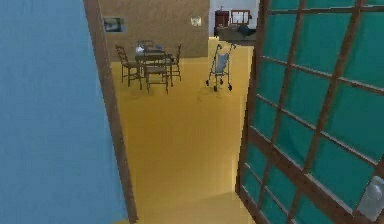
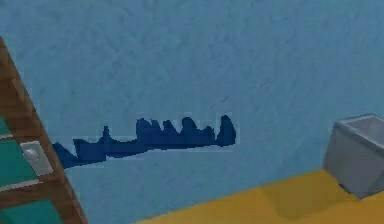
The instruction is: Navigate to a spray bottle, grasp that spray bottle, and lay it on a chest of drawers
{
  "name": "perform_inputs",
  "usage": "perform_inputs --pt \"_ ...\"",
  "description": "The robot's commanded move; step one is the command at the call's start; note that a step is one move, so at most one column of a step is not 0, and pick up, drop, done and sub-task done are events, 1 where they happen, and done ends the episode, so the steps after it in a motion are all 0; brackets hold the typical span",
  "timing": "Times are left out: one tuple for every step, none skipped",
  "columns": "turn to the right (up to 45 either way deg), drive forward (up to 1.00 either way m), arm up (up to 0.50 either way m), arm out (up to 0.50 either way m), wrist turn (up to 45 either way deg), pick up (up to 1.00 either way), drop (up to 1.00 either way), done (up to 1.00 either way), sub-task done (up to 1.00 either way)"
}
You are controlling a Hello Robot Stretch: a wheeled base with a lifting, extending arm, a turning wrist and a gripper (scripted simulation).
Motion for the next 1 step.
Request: perform_inputs --pt "0.0 1.00 0.00 0.00 0.0 0.00 0.00 0.00 0.00"
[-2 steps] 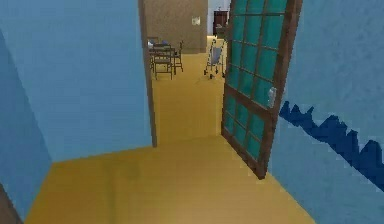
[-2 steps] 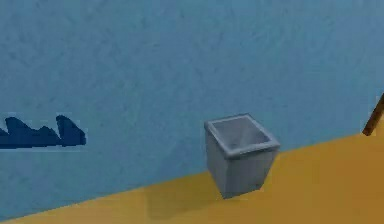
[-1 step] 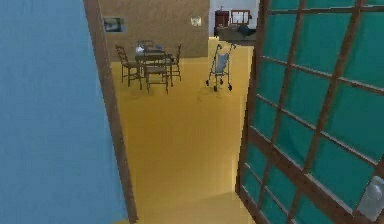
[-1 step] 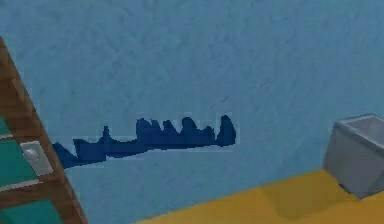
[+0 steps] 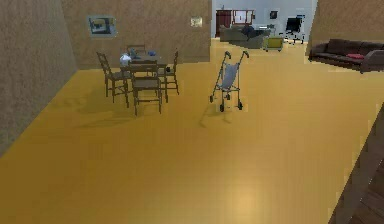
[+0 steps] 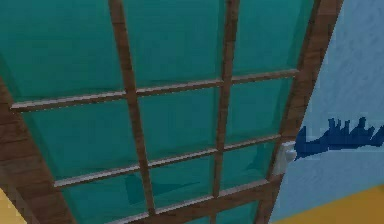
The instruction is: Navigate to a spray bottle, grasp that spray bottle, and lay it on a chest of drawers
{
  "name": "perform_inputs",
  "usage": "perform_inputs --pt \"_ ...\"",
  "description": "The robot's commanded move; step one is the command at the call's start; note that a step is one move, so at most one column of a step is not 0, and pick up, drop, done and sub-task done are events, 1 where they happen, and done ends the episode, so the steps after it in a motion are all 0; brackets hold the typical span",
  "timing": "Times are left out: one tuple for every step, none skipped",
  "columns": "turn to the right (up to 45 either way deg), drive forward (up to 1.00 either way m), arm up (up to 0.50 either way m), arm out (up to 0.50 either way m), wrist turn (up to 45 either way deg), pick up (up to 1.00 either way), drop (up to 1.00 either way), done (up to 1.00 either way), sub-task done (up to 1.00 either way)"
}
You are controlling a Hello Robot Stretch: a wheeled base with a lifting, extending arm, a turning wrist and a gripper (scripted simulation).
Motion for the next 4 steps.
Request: perform_inputs --pt "3.0 0.00 0.00 0.00 0.0 0.00 0.00 0.00 0.00" --pt "0.0 0.35 0.00 0.00 0.0 0.00 0.00 0.00 0.00" --pt "21.0 0.00 0.00 0.00 0.0 0.00 0.00 0.00 0.00" --pt "0.0 1.00 0.00 0.00 0.0 0.00 0.00 0.00 0.00"
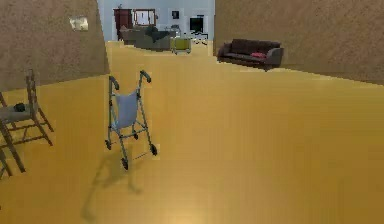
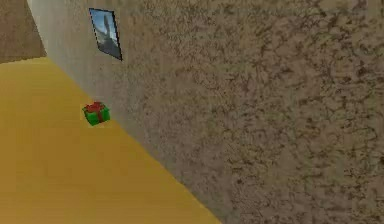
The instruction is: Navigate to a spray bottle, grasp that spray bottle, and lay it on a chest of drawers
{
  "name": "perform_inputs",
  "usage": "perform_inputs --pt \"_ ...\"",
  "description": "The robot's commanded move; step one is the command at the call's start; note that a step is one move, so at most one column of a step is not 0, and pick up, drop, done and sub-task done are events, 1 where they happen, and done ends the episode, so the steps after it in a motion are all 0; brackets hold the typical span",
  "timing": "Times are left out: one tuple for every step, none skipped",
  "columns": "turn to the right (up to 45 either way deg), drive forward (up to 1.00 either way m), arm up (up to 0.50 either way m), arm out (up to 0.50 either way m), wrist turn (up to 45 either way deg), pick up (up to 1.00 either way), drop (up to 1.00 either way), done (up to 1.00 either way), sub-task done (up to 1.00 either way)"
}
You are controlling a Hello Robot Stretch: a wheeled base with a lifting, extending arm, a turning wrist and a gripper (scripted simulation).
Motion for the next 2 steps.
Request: perform_inputs --pt "0.0 1.00 0.00 0.00 0.0 0.00 0.00 0.00 0.00" --pt "0.0 1.00 0.00 0.00 0.0 0.00 0.00 0.00 0.00"
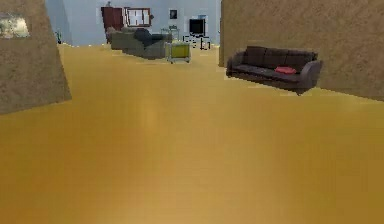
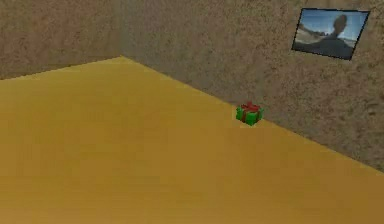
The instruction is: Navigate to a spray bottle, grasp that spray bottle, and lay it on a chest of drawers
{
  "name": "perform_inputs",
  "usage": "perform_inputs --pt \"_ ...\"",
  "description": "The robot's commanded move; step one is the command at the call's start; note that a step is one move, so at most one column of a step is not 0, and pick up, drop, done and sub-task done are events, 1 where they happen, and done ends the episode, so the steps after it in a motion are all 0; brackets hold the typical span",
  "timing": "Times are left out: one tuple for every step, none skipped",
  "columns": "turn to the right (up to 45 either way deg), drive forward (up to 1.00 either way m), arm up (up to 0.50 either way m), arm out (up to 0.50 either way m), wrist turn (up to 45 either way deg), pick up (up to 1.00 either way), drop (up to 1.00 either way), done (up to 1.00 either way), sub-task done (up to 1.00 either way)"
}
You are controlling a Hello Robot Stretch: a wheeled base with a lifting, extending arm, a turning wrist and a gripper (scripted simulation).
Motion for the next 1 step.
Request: perform_inputs --pt "-27.0 0.00 0.00 0.00 0.0 0.00 0.00 0.00 0.00"
